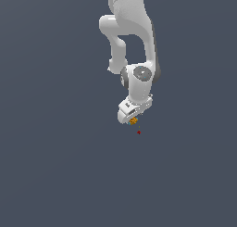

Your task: Pick up the object and move it to a goal position.

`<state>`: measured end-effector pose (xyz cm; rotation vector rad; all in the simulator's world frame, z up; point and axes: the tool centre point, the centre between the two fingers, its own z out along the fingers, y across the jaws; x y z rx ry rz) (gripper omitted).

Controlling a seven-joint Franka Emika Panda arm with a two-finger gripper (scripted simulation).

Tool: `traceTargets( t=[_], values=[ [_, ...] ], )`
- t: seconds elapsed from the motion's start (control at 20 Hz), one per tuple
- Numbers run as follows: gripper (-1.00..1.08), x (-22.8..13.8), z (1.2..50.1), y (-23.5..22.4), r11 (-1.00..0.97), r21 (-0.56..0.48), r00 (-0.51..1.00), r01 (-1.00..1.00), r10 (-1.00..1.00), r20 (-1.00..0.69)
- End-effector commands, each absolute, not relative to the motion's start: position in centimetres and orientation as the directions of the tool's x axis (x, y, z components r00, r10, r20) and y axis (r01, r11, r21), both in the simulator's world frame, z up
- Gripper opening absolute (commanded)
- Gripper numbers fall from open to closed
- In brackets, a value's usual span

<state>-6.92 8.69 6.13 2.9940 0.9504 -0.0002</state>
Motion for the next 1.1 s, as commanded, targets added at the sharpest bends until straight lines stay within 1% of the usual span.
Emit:
traceTargets(
  t=[0.0, 0.35, 0.6, 0.65, 1.05],
  values=[
    [1.00, -7.0, 5.4, 8.7, -0.816, 0.000, 0.816, 0.578, 0.578, -0.001],
    [1.00, -7.1, 2.2, 8.7, -0.814, 0.000, 0.814, 0.581, 0.581, 0.000],
    [1.00, -7.0, 1.5, 8.8, -0.813, 0.000, 0.813, 0.582, 0.582, 0.000],
    [-1.00, -7.0, 1.5, 8.8, -0.813, 0.000, 0.813, 0.582, 0.582, 0.000],
    [-1.00, -7.0, 1.5, 8.8, -0.813, 0.000, 0.813, 0.582, 0.582, 0.000]
  ],
)
